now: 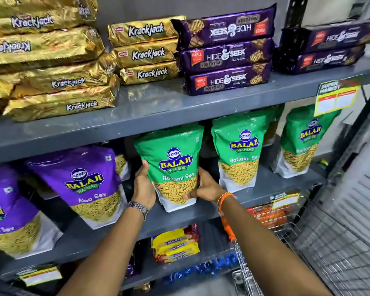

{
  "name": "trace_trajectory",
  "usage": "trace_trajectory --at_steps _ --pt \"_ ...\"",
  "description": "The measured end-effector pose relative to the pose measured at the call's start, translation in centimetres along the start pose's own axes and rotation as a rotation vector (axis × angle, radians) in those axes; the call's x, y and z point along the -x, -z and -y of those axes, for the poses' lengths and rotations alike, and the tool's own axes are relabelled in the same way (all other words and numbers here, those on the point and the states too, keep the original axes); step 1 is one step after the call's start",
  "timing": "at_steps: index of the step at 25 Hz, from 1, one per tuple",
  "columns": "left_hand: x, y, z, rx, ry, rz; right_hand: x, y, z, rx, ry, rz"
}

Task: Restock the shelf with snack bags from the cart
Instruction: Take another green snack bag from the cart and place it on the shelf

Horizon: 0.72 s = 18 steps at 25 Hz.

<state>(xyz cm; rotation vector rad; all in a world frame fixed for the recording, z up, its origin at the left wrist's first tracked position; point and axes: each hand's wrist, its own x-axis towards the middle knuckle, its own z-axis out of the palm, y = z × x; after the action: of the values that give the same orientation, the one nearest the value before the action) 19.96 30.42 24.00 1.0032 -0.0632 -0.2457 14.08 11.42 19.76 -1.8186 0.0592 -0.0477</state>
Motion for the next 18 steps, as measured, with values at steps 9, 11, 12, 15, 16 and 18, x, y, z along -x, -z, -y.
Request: trace_trajectory --at_steps 9,11,12,15,16,18 --pt "0.0 -0.2 -0.9 0.113 -0.268 -0.229 -0.4 -0.1 0.2 -0.027 -0.038 0.019" --pt "-0.4 0.0 -1.1 0.128 -0.232 -0.209 -0.3 -0.2 0.3 -0.027 -0.042 0.017" --pt "-0.5 0.2 -1.2 0.119 -0.206 -0.201 -0.2 -0.2 0.4 -0.022 -0.039 0.020" --pt "0.2 0.2 -1.0 0.036 -0.153 -0.098 1.0 0.1 -0.1 -0.052 -0.061 0.007" --pt "0.6 0.4 -0.7 -0.034 -0.141 -0.039 2.0 0.5 -0.4 -0.094 -0.066 -0.034" --pt "1.4 1.1 0.2 -0.245 -0.114 0.079 4.5 1.1 -0.8 -0.183 -0.040 -0.268"
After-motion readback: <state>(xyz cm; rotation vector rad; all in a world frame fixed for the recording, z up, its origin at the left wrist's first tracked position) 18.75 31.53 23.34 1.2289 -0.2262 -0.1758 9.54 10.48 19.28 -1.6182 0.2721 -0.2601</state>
